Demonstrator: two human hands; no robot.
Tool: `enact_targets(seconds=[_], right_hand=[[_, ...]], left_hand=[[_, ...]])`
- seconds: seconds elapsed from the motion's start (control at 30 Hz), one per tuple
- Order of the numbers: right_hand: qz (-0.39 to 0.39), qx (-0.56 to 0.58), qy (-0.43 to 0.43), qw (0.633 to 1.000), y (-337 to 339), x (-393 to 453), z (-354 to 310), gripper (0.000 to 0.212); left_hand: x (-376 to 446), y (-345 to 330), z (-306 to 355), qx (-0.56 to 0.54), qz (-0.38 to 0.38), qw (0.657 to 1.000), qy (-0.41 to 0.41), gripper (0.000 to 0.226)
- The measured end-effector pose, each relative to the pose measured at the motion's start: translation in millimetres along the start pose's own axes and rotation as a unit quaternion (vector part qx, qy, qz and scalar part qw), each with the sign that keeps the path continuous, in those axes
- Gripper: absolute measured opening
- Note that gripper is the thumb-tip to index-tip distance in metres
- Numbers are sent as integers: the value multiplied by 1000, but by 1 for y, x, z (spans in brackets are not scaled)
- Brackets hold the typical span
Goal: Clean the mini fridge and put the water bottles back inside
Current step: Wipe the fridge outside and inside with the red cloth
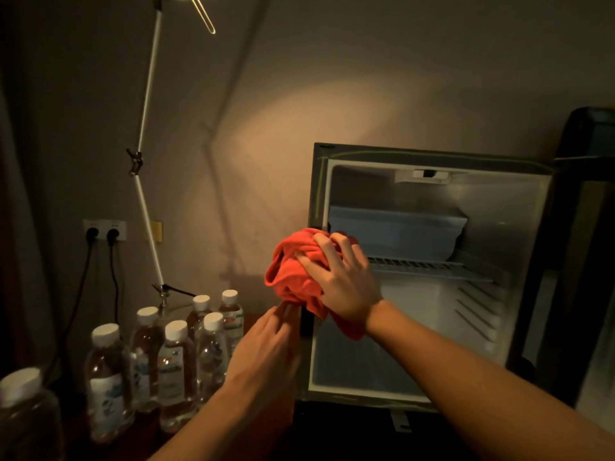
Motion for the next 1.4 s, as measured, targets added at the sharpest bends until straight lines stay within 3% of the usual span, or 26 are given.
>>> enact_targets(seconds=[0.1, 0.3, 0.47, 0.67, 0.87, 1.2, 1.3, 1.4], right_hand=[[-2, -8, 17, 1000, 11, 17, 7, 42], [52, -64, -49, 995, 47, 83, 46, 60], [123, -61, -108, 985, 58, 103, 63, 55], [117, -68, -92, 986, 54, 101, 59, 53], [144, -53, -227, 962, 77, 72, 118, 31], [165, -50, -404, 898, 122, -9, 218, 37], [162, -53, -371, 913, 128, 3, 212, 35], [137, -71, -275, 949, 121, 31, 184, 44]], left_hand=[[0, 4, 2, -1, -2, 1000, 2, 59], [7, 5, 2, 2, -19, 1000, 11, 72], [9, 2, -3, 21, -28, 999, 12, 74], [18, 2, 5, 31, -15, 999, 0, 72], [18, -5, 23, 21, -35, 999, -11, 73], [27, 0, 65, 19, -22, 999, -42, 70], [36, -9, 75, 29, -43, 997, -54, 72], [48, -12, 90, 43, -37, 996, -65, 74]])
Point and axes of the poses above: each hand's wrist, its own x-axis towards the middle knuckle, its own y-axis out of the back of the hand, z = x × y, the point moved 7 cm from there along x, towards the middle knuckle, and after that the axes turned 8 degrees about z, right-handed, at the moved point
